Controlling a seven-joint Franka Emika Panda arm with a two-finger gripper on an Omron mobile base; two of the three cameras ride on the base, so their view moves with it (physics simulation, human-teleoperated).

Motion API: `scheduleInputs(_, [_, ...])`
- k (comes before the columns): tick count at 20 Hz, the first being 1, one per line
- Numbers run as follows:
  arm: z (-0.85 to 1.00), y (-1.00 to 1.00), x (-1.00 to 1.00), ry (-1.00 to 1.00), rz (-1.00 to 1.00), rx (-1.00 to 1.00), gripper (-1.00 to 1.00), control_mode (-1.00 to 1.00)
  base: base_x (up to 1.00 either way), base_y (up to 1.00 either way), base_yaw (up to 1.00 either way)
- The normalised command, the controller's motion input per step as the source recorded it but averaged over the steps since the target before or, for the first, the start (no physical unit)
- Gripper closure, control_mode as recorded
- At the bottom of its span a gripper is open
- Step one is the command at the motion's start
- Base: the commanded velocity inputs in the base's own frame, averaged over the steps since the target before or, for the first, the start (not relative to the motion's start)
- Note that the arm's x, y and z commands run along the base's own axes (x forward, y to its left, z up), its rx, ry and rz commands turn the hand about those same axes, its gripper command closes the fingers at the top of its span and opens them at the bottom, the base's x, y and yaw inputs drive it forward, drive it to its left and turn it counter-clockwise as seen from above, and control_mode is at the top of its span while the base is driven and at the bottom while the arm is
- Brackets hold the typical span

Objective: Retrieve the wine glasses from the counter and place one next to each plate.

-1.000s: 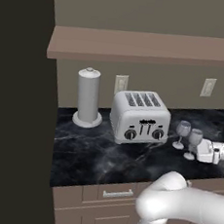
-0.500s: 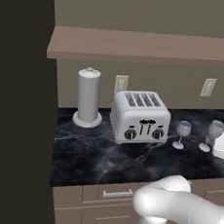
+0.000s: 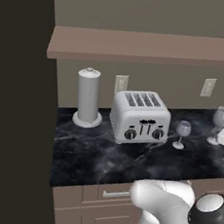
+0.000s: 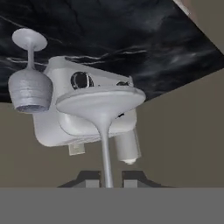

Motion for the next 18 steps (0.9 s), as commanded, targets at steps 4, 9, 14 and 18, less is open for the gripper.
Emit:
scheduleInputs(4, [0.37,0.70,-0.58,-0.25,0.00,-0.06,1.00,-1.00,0.00,0.00,0.00])
scheduleInputs(9, [0.46,0.41,-0.57,-0.20,0.00,-0.03,1.00,-1.00,0.00,0.00,0.00])
scheduleInputs(14, [0.74,0.40,-0.37,-0.05,0.00,-0.03,1.00,-1.00,0.00,0.00,0.00])
scheduleInputs(18, [0.72,0.27,-0.58,-0.03,0.02,-0.01,1.00,-1.00,0.00,0.00,0.00])
